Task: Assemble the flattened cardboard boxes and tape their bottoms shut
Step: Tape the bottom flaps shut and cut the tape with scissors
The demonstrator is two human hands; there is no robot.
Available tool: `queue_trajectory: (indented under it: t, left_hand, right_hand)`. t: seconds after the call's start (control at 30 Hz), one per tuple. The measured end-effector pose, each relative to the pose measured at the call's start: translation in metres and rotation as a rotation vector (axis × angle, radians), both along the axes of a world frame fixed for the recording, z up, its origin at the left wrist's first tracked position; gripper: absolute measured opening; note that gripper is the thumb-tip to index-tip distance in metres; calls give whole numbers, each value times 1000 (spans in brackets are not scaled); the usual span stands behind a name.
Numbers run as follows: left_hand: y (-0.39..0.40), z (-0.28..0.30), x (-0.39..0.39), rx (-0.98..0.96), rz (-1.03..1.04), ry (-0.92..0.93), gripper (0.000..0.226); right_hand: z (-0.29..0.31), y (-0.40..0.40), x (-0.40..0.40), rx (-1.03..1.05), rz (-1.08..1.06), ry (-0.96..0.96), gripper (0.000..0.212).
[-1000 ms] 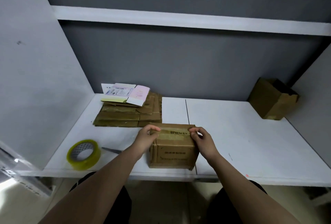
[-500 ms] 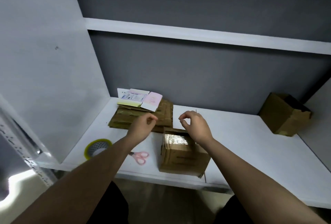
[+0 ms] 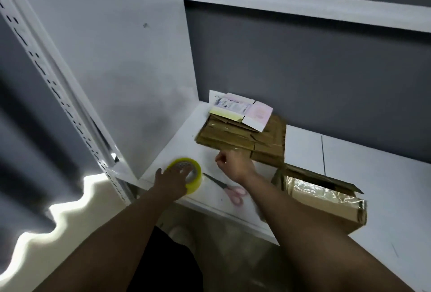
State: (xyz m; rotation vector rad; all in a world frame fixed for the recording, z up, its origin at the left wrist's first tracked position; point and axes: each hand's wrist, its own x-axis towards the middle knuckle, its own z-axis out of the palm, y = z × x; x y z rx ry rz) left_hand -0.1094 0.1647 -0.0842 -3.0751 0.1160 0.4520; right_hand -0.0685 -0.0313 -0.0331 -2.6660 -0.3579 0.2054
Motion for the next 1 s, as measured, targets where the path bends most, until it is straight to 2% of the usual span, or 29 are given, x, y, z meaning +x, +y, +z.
queue_trajectory:
  t: [0.07,0.17,0.27,0.37,0.47,0.53,0.6,0.67,0.73,0.87,1.0]
  left_hand:
    - [-6,-10,4,-1,-108,-153,69]
    - [-12,-15,4,-82,-11,-25,60]
    - [-15,-8,3,-112,-9,-68,53]
    - [-15,17,-2,-291,73,-187,48]
    - [-17,43,-12,-610,96,-251,44]
    - [-24,63,-21,-842,79,-266,44]
    - [-36,80,-29,-997,58,-277,42]
    - [-52,94,-33,-1068,13,-261,42]
    - [-72,108,-37,-1095,-58,-266,42]
    - [-116,134,-38,-1156,-189,-264,42]
    - [-156,159,-39,-1272,-282,-261,41]
  right_hand:
    - [-11,4,3,-26,-4,36,22]
    - [-20,6,3,-17,-14,68,22]
    - [-25,4,3,10,-12,91,23]
    - [-25,-1,2,79,11,126,32]
    - [-16,-9,-5,337,-24,140,52]
    - [-1,-19,-13,562,-80,59,47]
    - [17,-36,-24,728,-113,-45,30]
    - [33,-56,-35,833,-127,-101,14]
    - [46,-76,-47,921,-177,-149,13]
    - [72,-110,-68,933,-327,-334,12]
    - [95,-142,-83,799,-429,-527,16]
